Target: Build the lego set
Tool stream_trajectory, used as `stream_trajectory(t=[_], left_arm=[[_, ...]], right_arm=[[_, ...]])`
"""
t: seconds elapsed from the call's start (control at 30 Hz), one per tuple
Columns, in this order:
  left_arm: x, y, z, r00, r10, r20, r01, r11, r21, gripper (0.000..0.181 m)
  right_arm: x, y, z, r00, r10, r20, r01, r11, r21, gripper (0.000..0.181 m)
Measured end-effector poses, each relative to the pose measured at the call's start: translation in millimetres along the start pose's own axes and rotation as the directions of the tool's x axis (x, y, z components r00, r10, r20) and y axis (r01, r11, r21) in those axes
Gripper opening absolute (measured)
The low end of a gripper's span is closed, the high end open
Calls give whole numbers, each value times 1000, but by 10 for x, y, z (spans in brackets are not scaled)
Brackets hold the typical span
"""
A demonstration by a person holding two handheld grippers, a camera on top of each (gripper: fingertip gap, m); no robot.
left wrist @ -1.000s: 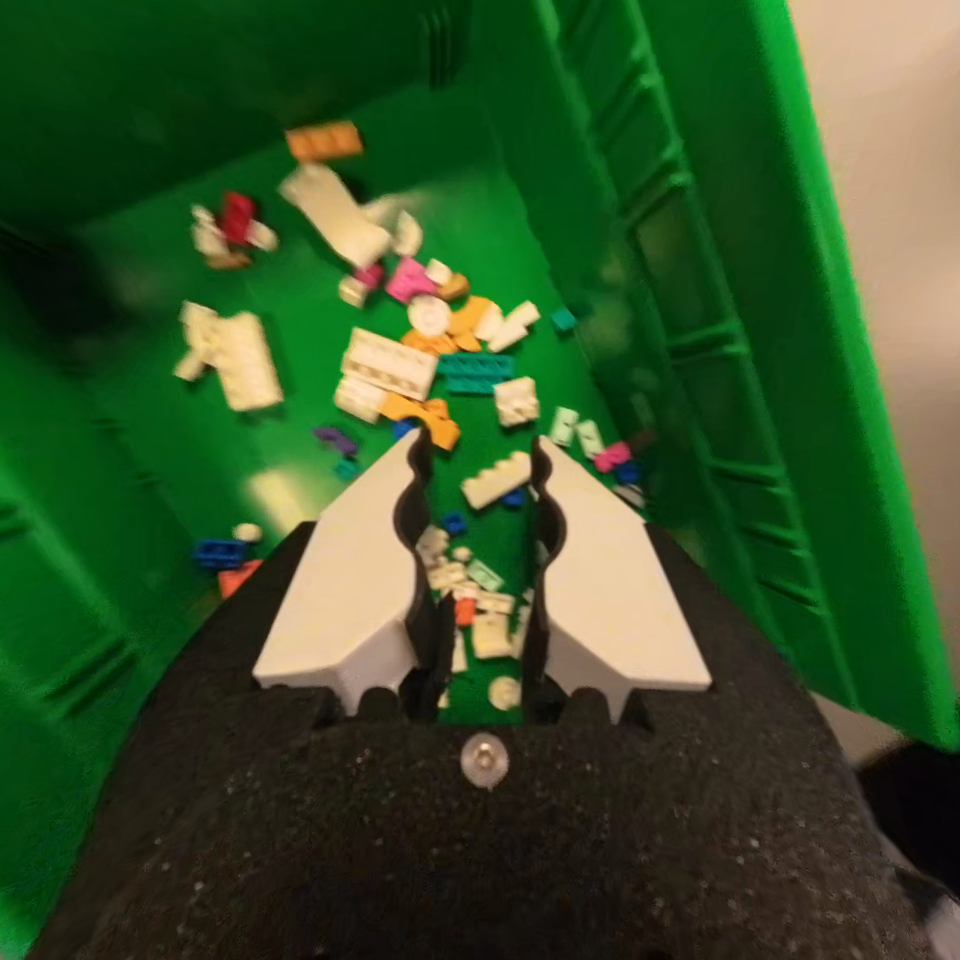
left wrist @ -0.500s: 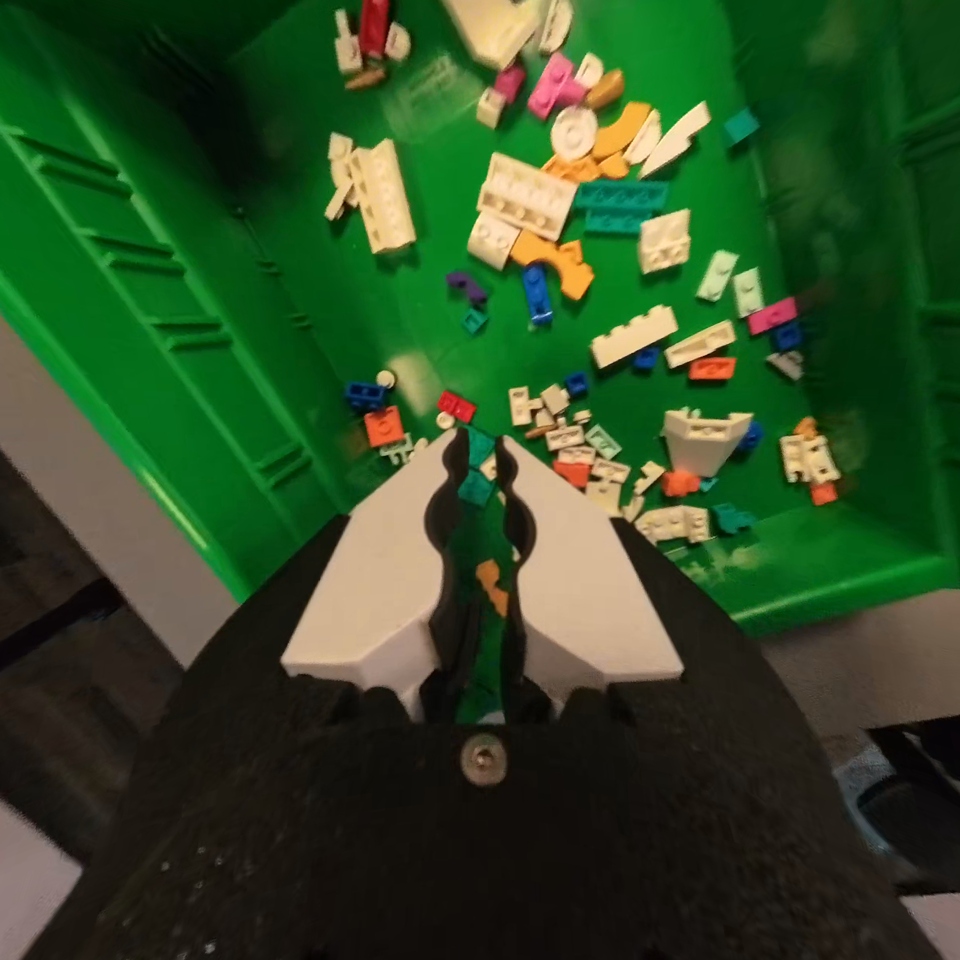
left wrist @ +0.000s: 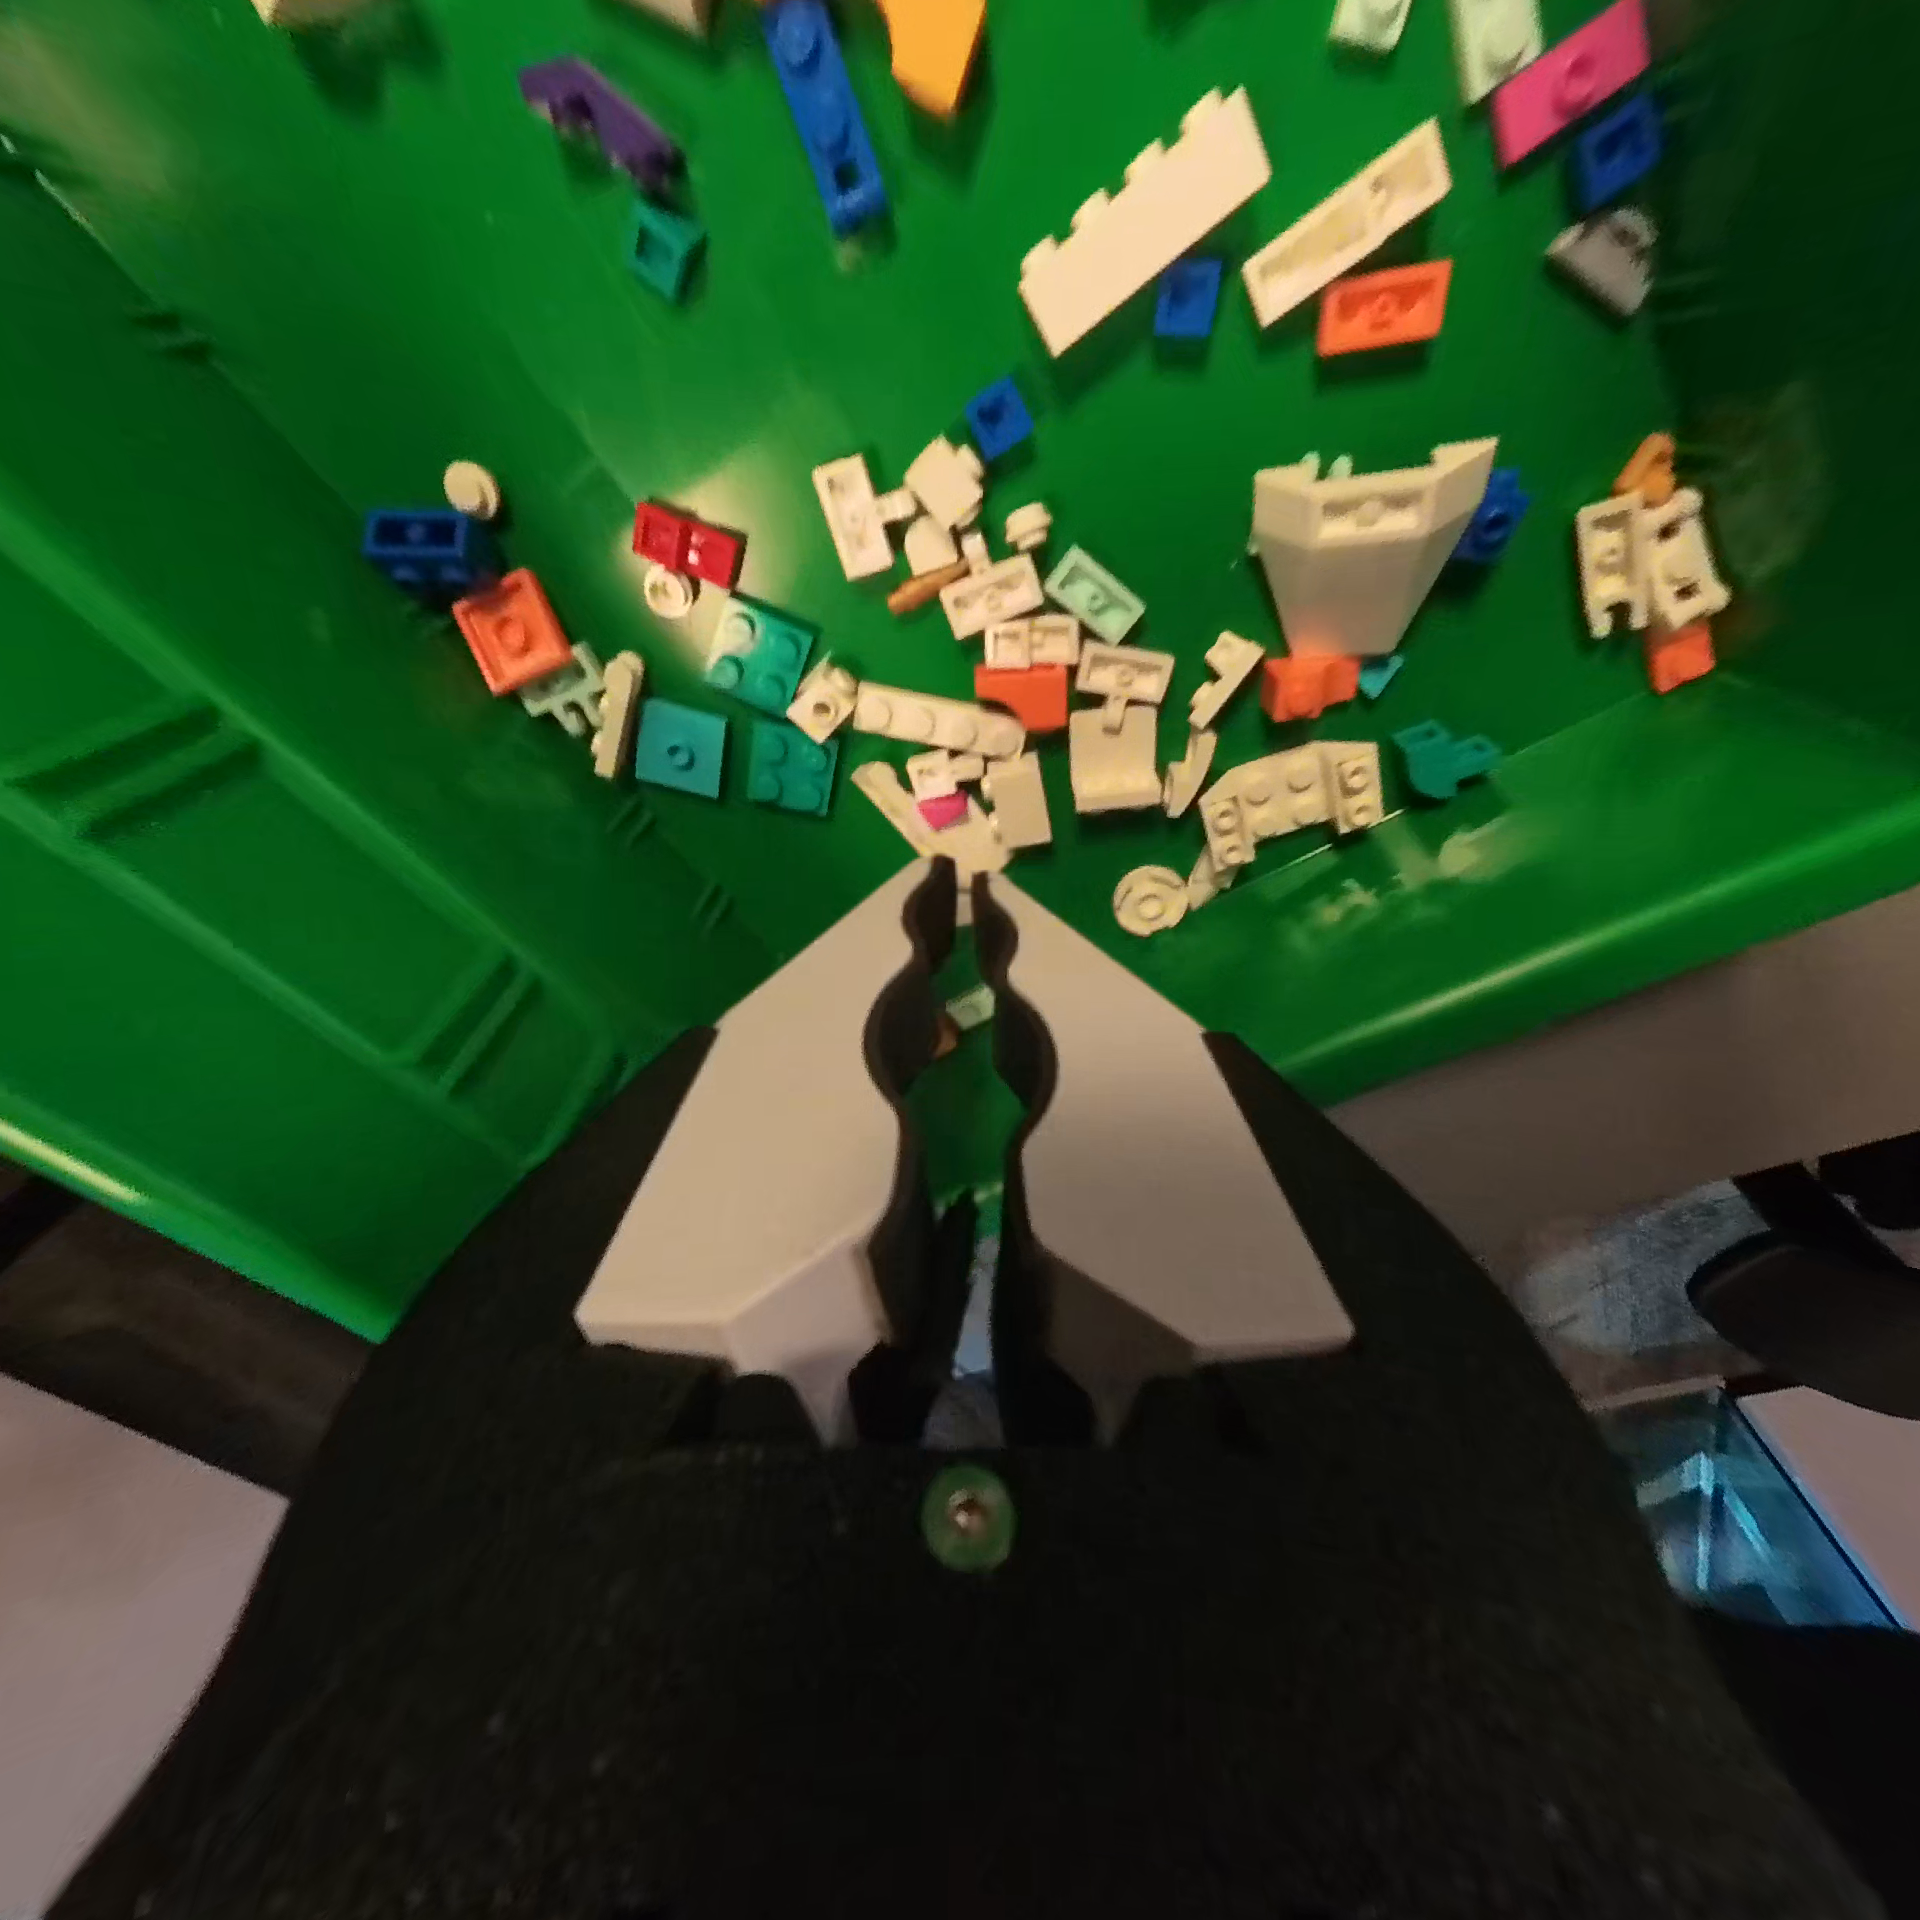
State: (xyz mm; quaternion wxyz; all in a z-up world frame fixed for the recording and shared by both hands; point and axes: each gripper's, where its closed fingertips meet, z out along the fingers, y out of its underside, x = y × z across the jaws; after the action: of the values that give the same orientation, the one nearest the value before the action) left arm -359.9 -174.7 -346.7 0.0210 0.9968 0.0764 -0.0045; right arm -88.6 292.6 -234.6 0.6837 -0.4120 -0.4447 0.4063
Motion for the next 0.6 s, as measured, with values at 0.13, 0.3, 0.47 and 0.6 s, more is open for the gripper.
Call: stream_trajectory(t=[0.13, 0.3, 0.47, 0.6], left_arm=[[87, 43, 11, 998, -11, -64, 11, 1000, 11, 1], [135, 76, 30, 998, 25, -65, -25, 1000, 4, 2], [-30, 84, -14, 999, 19, 29, -19, 1000, 4, 1], [-116, 111, -36, 998, 14, 68, -13, 1000, -24, 1]], right_arm=[[-6, 1, 2, 1000, -4, 2, 4, 1000, -1, 41], [-11, 3, 3, 1000, -9, 2, 9, 1000, -2, 41], [-21, 4, 4, 1000, -15, 4, 15, 1000, -4, 41], [-24, 5, 4, 1000, -18, 5, 18, 1000, -4, 41]])
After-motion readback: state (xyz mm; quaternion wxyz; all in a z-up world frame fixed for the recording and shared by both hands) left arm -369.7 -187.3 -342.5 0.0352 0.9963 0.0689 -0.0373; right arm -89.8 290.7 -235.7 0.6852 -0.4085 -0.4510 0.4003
